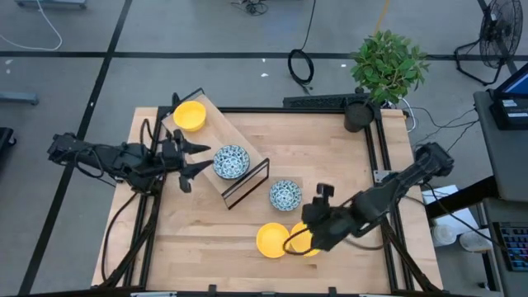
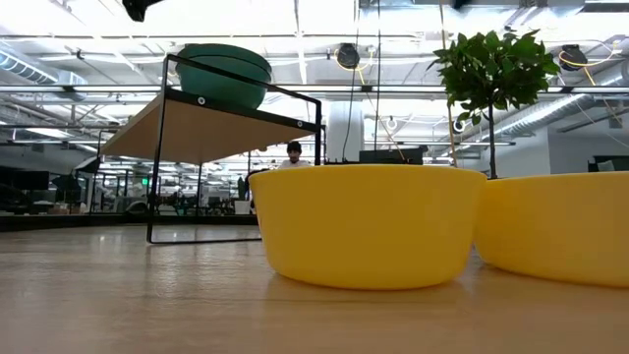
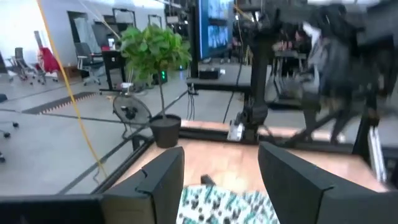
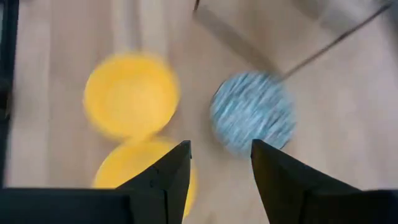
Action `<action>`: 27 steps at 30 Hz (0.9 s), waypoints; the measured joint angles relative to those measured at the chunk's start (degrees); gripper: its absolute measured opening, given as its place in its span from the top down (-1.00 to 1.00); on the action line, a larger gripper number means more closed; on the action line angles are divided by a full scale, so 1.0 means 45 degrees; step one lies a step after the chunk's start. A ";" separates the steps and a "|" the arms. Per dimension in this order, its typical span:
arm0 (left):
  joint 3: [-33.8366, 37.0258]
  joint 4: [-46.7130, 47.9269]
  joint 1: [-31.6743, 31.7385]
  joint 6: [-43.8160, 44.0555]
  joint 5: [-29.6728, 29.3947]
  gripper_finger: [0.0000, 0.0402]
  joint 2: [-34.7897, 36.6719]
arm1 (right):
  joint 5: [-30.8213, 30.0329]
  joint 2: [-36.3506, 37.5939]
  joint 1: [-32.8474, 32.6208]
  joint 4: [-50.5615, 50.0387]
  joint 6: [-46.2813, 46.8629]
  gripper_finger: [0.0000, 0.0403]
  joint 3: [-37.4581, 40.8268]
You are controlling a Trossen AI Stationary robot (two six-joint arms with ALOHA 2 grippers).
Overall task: Pick & Place Mini bowls
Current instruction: Stack the right yellow bowl on the yellow bowl on the shelf
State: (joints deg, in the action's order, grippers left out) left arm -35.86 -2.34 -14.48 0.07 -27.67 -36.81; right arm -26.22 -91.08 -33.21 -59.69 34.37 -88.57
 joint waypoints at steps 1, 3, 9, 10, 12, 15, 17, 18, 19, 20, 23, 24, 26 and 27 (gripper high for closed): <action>-0.0009 -0.0032 0.0000 0.0206 0.0002 -0.04 -0.0062 | 0.0649 -0.0288 0.0059 -0.0249 0.0237 0.23 -0.0132; -0.0010 0.0064 0.0000 0.0344 0.0002 -0.04 -0.0159 | 0.1849 -0.0724 0.0181 -0.0332 0.0527 0.23 -0.0129; -0.0005 0.0043 0.0000 0.0588 0.0007 -0.04 -0.0706 | 0.2514 -0.1259 0.0218 -0.0454 0.1442 0.23 0.0513; -0.0005 0.0051 0.0000 0.0735 0.0012 -0.04 -0.0832 | 0.2516 -0.1247 0.0215 -0.0434 0.1625 0.23 0.0718; -0.0005 0.0009 0.0000 0.0789 0.0022 -0.04 -0.1086 | 0.2518 -0.1120 0.0214 -0.0438 0.2033 0.23 0.1220; -0.0005 -0.0334 0.0000 0.0581 0.0027 -0.04 -0.1321 | 0.2541 -0.0884 0.0218 -0.0410 0.2783 0.23 0.1995; -0.0005 -0.0464 0.0000 0.0298 0.0028 -0.04 -0.1424 | 0.2560 -0.0760 0.0223 -0.0316 0.3225 0.23 0.2505; -0.0005 -0.0483 0.0000 0.0126 0.0032 -0.04 -0.1455 | 0.2595 -0.0704 0.0223 -0.0260 0.3435 0.23 0.2752; -0.0005 -0.0488 0.0000 -0.0029 0.0032 -0.04 -0.1482 | 0.2701 -0.0684 0.0248 -0.0209 0.3657 0.23 0.2951; -0.0005 -0.0511 0.0000 -0.0179 0.0031 -0.04 -0.1487 | 0.2867 -0.0681 0.0297 -0.0196 0.3875 0.23 0.3128; -0.0005 -0.0510 0.0000 -0.0463 0.0031 -0.04 -0.1487 | 0.3232 -0.0681 0.0429 0.0018 0.4762 0.23 0.3619; -0.0005 -0.0509 0.0000 -0.0512 0.0031 -0.04 -0.1487 | 0.3364 -0.0681 0.0477 0.0256 0.4986 0.23 0.3792; -0.0005 -0.0508 0.0000 -0.0522 0.0031 -0.04 -0.1487 | 0.3676 -0.0681 0.0571 0.0910 0.5258 0.23 0.4226; -0.0005 -0.0512 0.0000 -0.0506 0.0031 -0.04 -0.1487 | 0.3856 -0.0681 0.0633 0.1267 0.5322 0.23 0.4429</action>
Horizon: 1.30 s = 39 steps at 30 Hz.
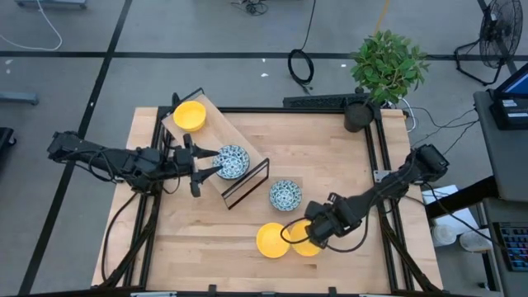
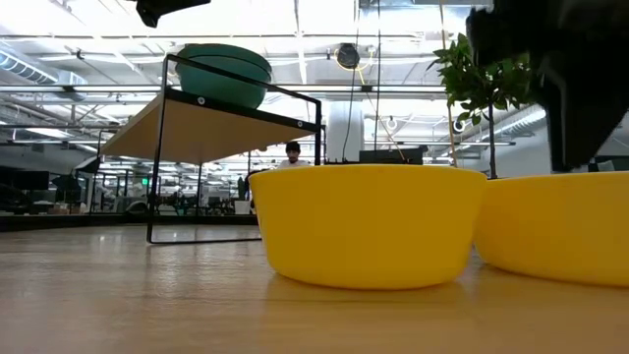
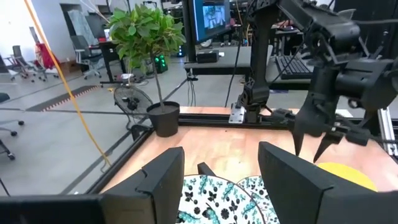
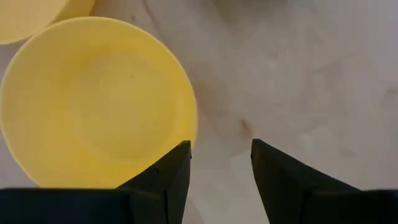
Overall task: Pick & Place Mini bowls
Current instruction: Stack the right yellow bowl on the yellow bowl on the shelf
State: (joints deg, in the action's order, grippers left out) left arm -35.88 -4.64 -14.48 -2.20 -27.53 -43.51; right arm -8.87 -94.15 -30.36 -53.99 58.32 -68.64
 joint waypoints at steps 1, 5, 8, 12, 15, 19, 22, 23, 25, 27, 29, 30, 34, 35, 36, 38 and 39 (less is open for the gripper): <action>0.0000 0.0005 0.0000 0.0062 0.0000 -0.04 0.0000 | 0.0159 0.0000 0.0027 0.0310 0.0097 0.23 0.0193; 0.0000 0.0009 0.0000 0.0281 0.0000 -0.04 0.0000 | 0.0696 0.0000 0.0090 0.1140 0.0408 0.23 0.0864; 0.0000 0.0014 0.0000 0.0434 0.0002 -0.04 0.0000 | 0.0711 0.0000 0.0090 0.1574 0.0609 0.23 0.1337; 0.0000 0.0024 0.0000 0.0526 0.0000 -0.04 0.0000 | 0.1064 0.0000 0.0090 0.2018 0.0619 0.23 0.1756; 0.0000 0.0039 0.0000 0.0531 0.0000 -0.04 0.0000 | 0.1276 0.0000 0.0096 0.2297 0.0598 0.23 0.1864; 0.0000 0.0044 0.0000 0.0555 0.0000 -0.04 0.0000 | 0.1366 0.0000 0.0153 0.2364 0.0543 0.23 0.1874; 0.0000 0.0100 0.0000 0.0560 0.0000 -0.04 0.0000 | 0.1366 0.0000 0.0158 0.2332 0.0526 0.23 0.1874; 0.0000 0.0144 0.0000 0.0560 0.0000 -0.04 0.0000 | 0.1361 0.0000 0.0158 0.2340 0.0528 0.23 0.1874; 0.0000 0.0160 0.0000 0.0564 0.0000 -0.04 0.0000 | 0.1366 0.0000 0.0158 0.2340 0.0547 0.23 0.1874; 0.0000 0.0165 0.0000 0.0609 0.0000 -0.04 0.0000 | 0.1363 0.0000 0.0158 0.2339 0.0545 0.23 0.1874; 0.0000 0.0190 0.0000 0.0609 0.0000 -0.04 0.0000 | 0.1361 0.0000 0.0158 0.2340 0.0536 0.23 0.1874; 0.0000 0.0203 0.0000 0.0609 0.0000 -0.04 0.0000 | 0.1361 0.0000 0.0158 0.2335 0.0532 0.23 0.1874; 0.0000 0.0239 0.0000 0.0609 0.0000 -0.04 0.0000 | 0.1361 0.0000 0.0168 0.2335 0.0526 0.23 0.1874; 0.0000 0.0251 0.0000 0.0609 0.0000 -0.04 0.0000 | 0.1361 0.0000 0.0167 0.2335 0.0526 0.23 0.1874; 0.0000 0.0251 0.0000 0.0609 0.0000 -0.04 0.0000 | 0.1361 0.0000 0.0166 0.2335 0.0526 0.23 0.1874; 0.0000 0.0247 0.0000 0.0609 0.0000 -0.04 0.0000 | 0.1362 0.0000 0.0165 0.2335 0.0526 0.23 0.1874; 0.0000 0.0247 0.0000 0.0608 0.0004 -0.04 0.0000 | 0.1361 0.0000 0.0168 0.2335 0.0525 0.23 0.1874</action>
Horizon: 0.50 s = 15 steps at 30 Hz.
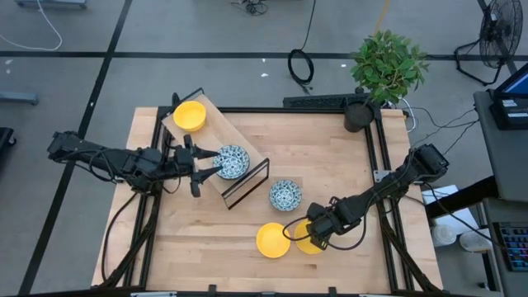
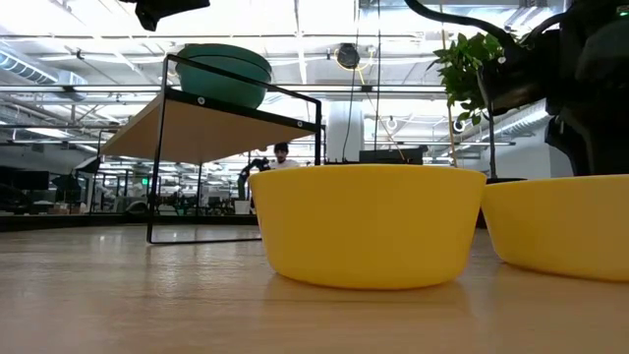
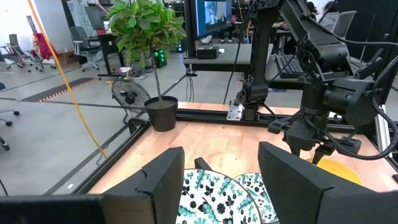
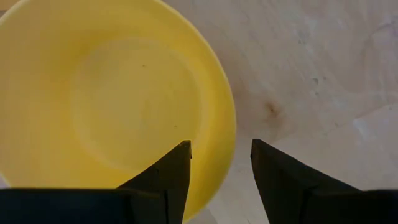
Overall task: Pick & Place Mini bowls
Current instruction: Stack the right yellow bowl on the yellow bowl on the shelf
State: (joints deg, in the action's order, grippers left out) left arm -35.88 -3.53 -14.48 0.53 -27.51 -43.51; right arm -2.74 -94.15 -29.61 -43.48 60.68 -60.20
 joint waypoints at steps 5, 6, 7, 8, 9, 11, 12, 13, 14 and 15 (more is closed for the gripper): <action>-0.0005 0.0000 0.0000 -0.0004 -0.0004 -0.04 0.0000 | 0.0003 0.0000 -0.0002 0.0000 -0.0004 0.33 0.0000; -0.0005 0.0002 0.0000 -0.0004 -0.0004 -0.04 0.0000 | 0.0002 0.0000 -0.0002 0.0000 -0.0006 0.37 0.0000; -0.0005 0.0002 0.0000 -0.0004 -0.0004 -0.04 0.0000 | 0.0005 0.0000 0.0000 0.0000 -0.0008 0.40 0.0000; -0.0005 0.0002 0.0000 -0.0004 -0.0004 -0.04 0.0000 | 0.0005 0.0000 -0.0004 0.0000 -0.0009 0.44 0.0000; -0.0005 0.0000 0.0000 -0.0004 -0.0004 -0.04 0.0000 | 0.0005 0.0000 -0.0002 0.0000 -0.0012 0.48 0.0000; -0.0005 0.0003 0.0000 -0.0009 -0.0004 -0.04 0.0000 | 0.0002 0.0000 -0.0002 0.0000 -0.0053 0.56 0.0000; -0.0005 0.0000 0.0000 -0.0009 -0.0004 -0.04 0.0000 | 0.0002 0.0000 0.0000 0.0000 -0.0071 0.61 0.0000; -0.0005 0.0003 0.0000 -0.0009 -0.0004 -0.04 0.0000 | 0.0005 0.0000 0.0000 0.0000 -0.0099 0.65 0.0000; -0.0005 0.0000 0.0000 -0.0009 -0.0004 -0.04 0.0000 | 0.0001 0.0000 0.0000 0.0000 -0.0115 0.68 0.0000; -0.0005 0.0005 0.0000 -0.0009 -0.0004 -0.04 0.0000 | 0.0005 0.0000 0.0000 0.0000 -0.0115 0.72 0.0000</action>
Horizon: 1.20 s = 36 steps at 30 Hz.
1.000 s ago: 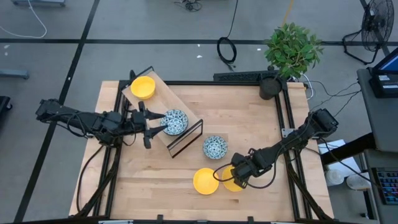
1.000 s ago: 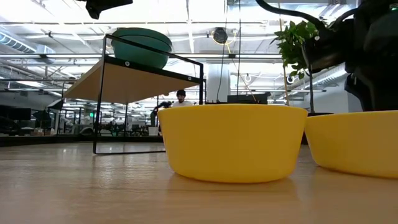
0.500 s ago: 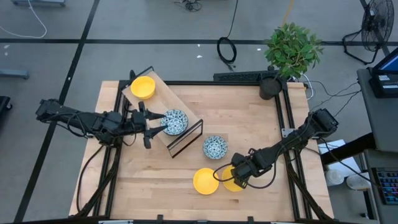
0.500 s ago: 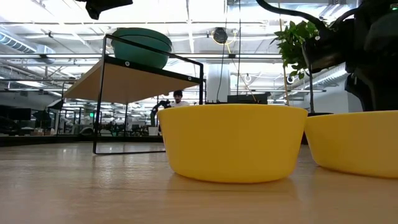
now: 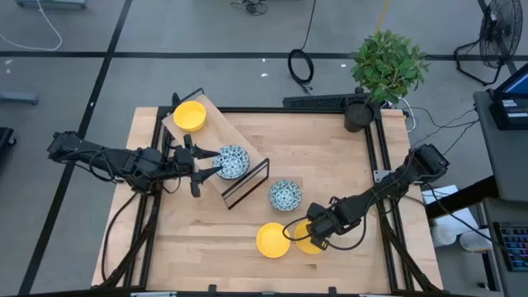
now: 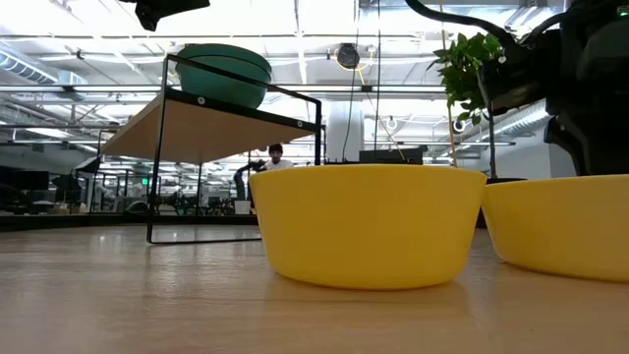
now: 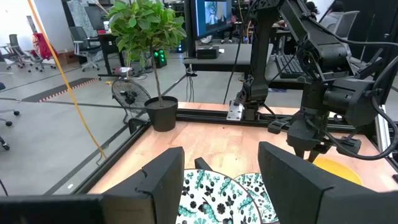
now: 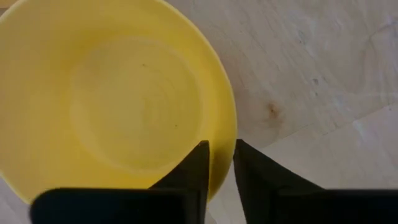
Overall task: Pick & Place Mini bowls
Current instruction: Stack the right yellow bowl on the yellow bowl on the shelf
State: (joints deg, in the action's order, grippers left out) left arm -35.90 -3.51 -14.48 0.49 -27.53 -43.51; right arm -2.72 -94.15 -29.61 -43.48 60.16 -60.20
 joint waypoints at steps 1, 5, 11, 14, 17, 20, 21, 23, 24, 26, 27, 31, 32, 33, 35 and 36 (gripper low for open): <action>0.0000 0.0000 0.0000 0.0000 0.0000 -0.04 0.0000 | -0.0002 0.0000 0.0000 0.0000 0.0000 0.77 0.0000; 0.0000 -0.0001 0.0000 0.0000 0.0001 -0.04 0.0000 | 0.0003 0.0000 0.0000 0.0000 -0.0252 0.94 0.0000; 0.0000 0.0010 0.0000 0.0000 0.0000 -0.04 0.0005 | -0.0008 0.0010 0.0000 0.0034 -0.0530 0.99 -0.0004; 0.0000 0.0064 0.0000 0.0000 0.0003 -0.04 0.0000 | -0.0043 0.0010 0.0000 0.0029 -0.0617 0.99 -0.0005; 0.0000 0.0083 0.0000 0.0000 0.0000 -0.04 0.0000 | -0.0049 0.0010 0.0000 0.0026 -0.0804 0.99 -0.0005; 0.0000 0.0083 0.0000 0.0000 0.0000 -0.04 0.0000 | -0.0030 0.0142 0.0000 0.0021 -0.0860 1.00 -0.0005; 0.0000 0.0083 0.0000 0.0000 0.0000 -0.04 0.0000 | -0.0024 0.0238 0.0000 0.0038 -0.0862 1.00 -0.0005; 0.0000 0.0083 0.0000 0.0000 0.0000 -0.04 0.0003 | -0.0024 0.0529 0.0000 0.0064 -0.0911 1.00 -0.0005; 0.0000 0.0083 0.0000 0.0000 0.0000 -0.04 0.0002 | -0.0024 0.0722 0.0000 0.0082 -0.0918 1.00 0.0000; -0.0005 0.0083 0.0000 0.0000 0.0000 -0.04 0.0000 | -0.0040 0.1164 0.0000 0.0106 -0.0953 1.00 0.0000; -0.0005 0.0080 0.0000 -0.0002 0.0000 -0.04 0.0000 | -0.0043 0.1407 0.0000 0.0211 -0.1009 1.00 0.0005; -0.0005 0.0081 0.0000 -0.0001 0.0000 -0.04 0.0000 | -0.0045 0.2397 0.0000 0.0958 -0.1504 1.00 0.0005; -0.0005 0.0083 0.0000 -0.0003 0.0000 -0.04 0.0000 | -0.0048 0.2601 0.0000 0.1185 -0.1636 1.00 0.0005; -0.0005 0.0083 0.0000 -0.0001 0.0000 -0.04 0.0000 | -0.0059 0.2813 0.0000 0.1414 -0.1779 1.00 0.0005; -0.0005 0.0083 0.0000 -0.0002 0.0000 -0.04 0.0000 | -0.0097 0.3145 0.0000 0.1881 -0.2177 1.00 0.0005; -0.0005 0.0083 -0.0001 -0.0001 0.0000 -0.04 0.0000 | -0.0093 0.3290 0.0000 0.2127 -0.2444 1.00 0.0005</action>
State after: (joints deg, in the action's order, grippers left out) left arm -35.92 -3.14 -14.48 0.49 -27.53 -43.51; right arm -3.14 -79.34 -29.61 -33.91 49.16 -60.18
